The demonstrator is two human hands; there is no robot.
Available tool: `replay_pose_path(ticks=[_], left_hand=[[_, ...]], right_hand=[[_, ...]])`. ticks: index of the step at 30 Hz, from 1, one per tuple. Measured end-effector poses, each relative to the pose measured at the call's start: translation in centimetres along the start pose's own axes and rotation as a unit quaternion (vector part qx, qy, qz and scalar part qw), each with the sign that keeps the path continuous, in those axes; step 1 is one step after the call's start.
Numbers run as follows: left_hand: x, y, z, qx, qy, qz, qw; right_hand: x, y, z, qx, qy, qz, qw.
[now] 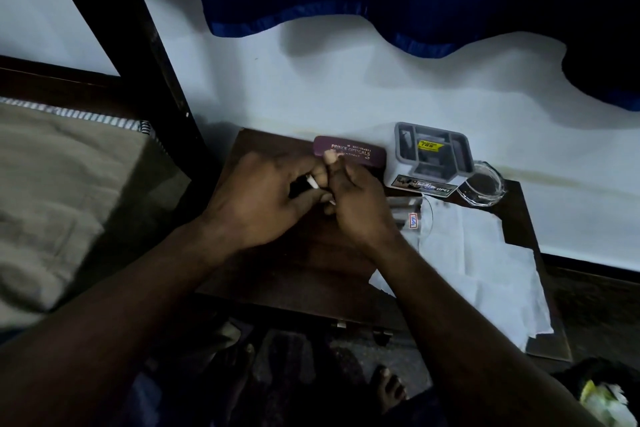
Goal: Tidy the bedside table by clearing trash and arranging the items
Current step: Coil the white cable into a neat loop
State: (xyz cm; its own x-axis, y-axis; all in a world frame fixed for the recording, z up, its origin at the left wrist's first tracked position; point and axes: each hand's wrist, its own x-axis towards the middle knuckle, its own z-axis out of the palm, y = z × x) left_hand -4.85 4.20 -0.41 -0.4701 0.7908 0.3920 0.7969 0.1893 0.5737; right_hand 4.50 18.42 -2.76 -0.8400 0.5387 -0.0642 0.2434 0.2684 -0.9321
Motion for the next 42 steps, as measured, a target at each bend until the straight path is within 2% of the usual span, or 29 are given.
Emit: replay_pose_path(ticks=[3,6,15,19,22,25,28,32,34,36,40,42], left_hand=[[0.1,-0.6,0.0,0.019,0.023,-0.006,1.000],[0.3,-1.1,-0.1,0.025,0.006,-0.018,1.000],[0.6,-1.5,0.3,-0.099,-0.009,-0.045,0.994],[0.6,-1.7,0.6,-0.256,-0.057,-0.113,0.958],[0.7,-1.8,0.7,-0.247,-0.059,-0.100,0.962],[0.7,-1.7,0.7,-0.192,-0.012,-0.091,0.977],[0.7,-1.5,1.0,-0.185,0.020,-0.108,0.977],[0.8,-1.9,1.0,-0.165,0.089,-0.140,0.972],[0.9,-2.1,1.1,-0.186,0.096,-0.172,0.963],[1.0,-1.8,1.2,-0.262,0.091,-0.206,0.938],[1.2,-1.0,0.9,-0.452,0.053,-0.306,0.836],[1.1,-1.1,0.8,-0.489,0.020,-0.332,0.807]], right_hand=[[-0.6,-0.8,0.0,0.058,-0.124,0.064,0.988],[-0.8,-1.0,0.0,0.053,-0.195,0.064,0.977],[-1.2,-1.9,-1.8,0.173,-0.270,0.055,0.946],[-1.3,-2.0,-2.5,0.178,-0.294,0.056,0.938],[-1.2,-2.0,-2.9,0.180,-0.305,0.047,0.934],[-0.8,-1.9,-2.9,0.172,-0.278,0.029,0.945],[-0.5,-1.7,-2.4,0.139,-0.236,-0.001,0.962],[0.2,-1.3,-2.2,0.134,-0.127,-0.039,0.982],[0.5,-1.0,-2.4,0.133,-0.081,-0.059,0.986],[0.5,-0.5,-2.4,0.080,-0.048,-0.099,0.991],[0.4,0.2,-2.6,-0.049,-0.008,-0.190,0.980],[0.4,0.3,-2.6,-0.066,-0.006,-0.216,0.974]])
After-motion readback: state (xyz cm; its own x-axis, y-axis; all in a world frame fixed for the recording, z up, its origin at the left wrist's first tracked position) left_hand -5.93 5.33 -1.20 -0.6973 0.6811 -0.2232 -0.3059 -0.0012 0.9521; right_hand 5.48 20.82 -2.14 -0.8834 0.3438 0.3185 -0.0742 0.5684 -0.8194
